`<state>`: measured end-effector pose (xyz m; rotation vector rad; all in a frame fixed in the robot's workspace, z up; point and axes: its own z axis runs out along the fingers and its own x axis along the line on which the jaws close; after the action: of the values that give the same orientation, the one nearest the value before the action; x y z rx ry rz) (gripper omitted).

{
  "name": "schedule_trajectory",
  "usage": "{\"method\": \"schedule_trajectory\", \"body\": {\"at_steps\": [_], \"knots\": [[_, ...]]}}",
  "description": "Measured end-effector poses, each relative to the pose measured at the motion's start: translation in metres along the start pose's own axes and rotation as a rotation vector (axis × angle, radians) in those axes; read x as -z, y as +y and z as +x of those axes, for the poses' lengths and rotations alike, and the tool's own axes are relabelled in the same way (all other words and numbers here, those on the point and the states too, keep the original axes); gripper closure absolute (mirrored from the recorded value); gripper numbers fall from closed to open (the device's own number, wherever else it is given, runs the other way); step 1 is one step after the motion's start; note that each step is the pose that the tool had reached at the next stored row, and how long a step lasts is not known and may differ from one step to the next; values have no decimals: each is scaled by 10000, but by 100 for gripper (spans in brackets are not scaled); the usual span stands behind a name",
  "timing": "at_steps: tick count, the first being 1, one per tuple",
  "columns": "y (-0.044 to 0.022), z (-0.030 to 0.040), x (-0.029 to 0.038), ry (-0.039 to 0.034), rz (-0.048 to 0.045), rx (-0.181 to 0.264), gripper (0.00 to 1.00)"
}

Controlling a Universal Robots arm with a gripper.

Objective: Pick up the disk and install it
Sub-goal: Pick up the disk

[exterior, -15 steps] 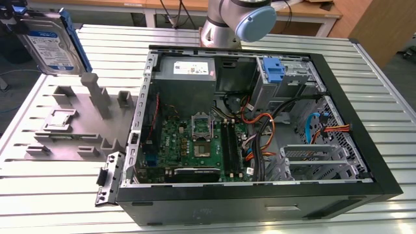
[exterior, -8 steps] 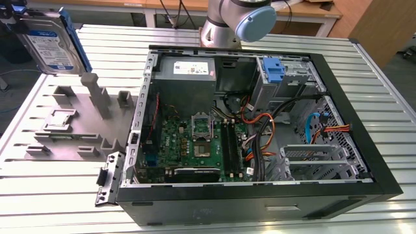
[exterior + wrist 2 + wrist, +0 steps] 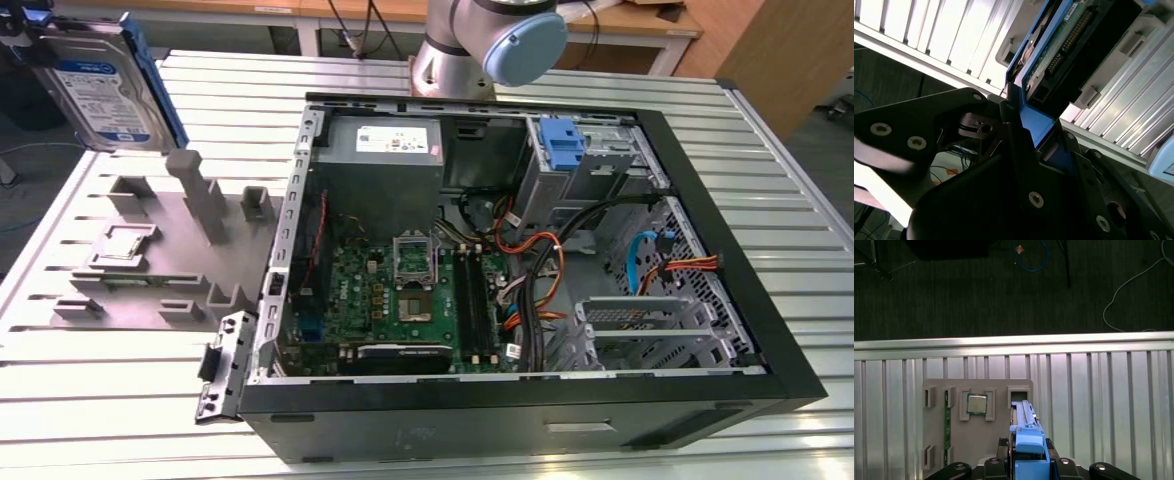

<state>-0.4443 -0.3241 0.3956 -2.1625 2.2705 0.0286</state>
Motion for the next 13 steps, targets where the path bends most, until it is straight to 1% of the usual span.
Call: {"method": "schedule_trajectory", "body": {"at_steps": [13], "knots": [[0, -1, 42, 0, 0, 0, 64]]}}
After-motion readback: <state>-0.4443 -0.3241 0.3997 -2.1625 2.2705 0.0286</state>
